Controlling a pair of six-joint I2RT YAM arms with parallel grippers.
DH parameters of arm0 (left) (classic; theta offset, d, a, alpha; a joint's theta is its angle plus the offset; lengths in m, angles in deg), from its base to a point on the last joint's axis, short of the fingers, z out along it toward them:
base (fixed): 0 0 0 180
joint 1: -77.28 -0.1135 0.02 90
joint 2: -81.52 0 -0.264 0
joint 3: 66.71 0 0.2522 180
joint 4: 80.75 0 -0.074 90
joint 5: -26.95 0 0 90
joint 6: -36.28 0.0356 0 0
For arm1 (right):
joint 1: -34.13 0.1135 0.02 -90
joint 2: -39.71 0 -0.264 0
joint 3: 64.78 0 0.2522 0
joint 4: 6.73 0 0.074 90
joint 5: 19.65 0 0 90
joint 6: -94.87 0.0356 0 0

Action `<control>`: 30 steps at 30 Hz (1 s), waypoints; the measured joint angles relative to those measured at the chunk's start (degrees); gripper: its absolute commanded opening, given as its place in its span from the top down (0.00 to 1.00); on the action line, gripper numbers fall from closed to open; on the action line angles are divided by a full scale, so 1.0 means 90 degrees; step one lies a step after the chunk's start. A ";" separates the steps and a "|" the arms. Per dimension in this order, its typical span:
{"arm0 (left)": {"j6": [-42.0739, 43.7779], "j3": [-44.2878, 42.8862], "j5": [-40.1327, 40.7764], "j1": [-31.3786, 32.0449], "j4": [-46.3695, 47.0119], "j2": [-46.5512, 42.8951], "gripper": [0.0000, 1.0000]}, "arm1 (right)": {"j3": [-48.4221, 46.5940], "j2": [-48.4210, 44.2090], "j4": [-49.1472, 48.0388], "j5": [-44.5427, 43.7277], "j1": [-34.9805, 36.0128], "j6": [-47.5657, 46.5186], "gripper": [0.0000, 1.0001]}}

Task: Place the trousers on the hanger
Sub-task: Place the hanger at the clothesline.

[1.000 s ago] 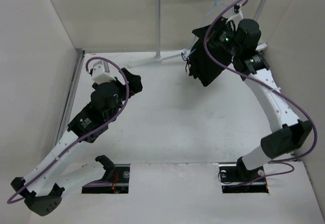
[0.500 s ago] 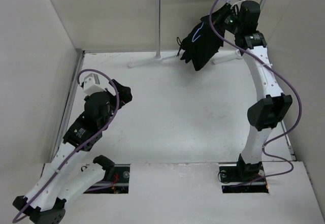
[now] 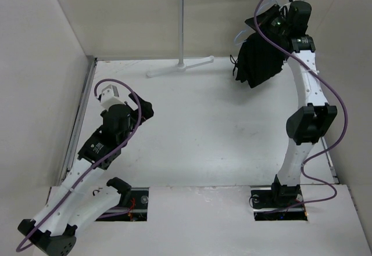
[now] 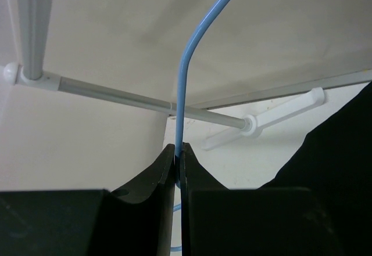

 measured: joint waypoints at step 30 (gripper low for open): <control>-0.0117 0.0131 -0.0274 -0.0427 -0.0005 0.0454 0.00 | 0.1277 -0.1132 -0.0260 -0.0143 -0.0289 -0.0267 0.11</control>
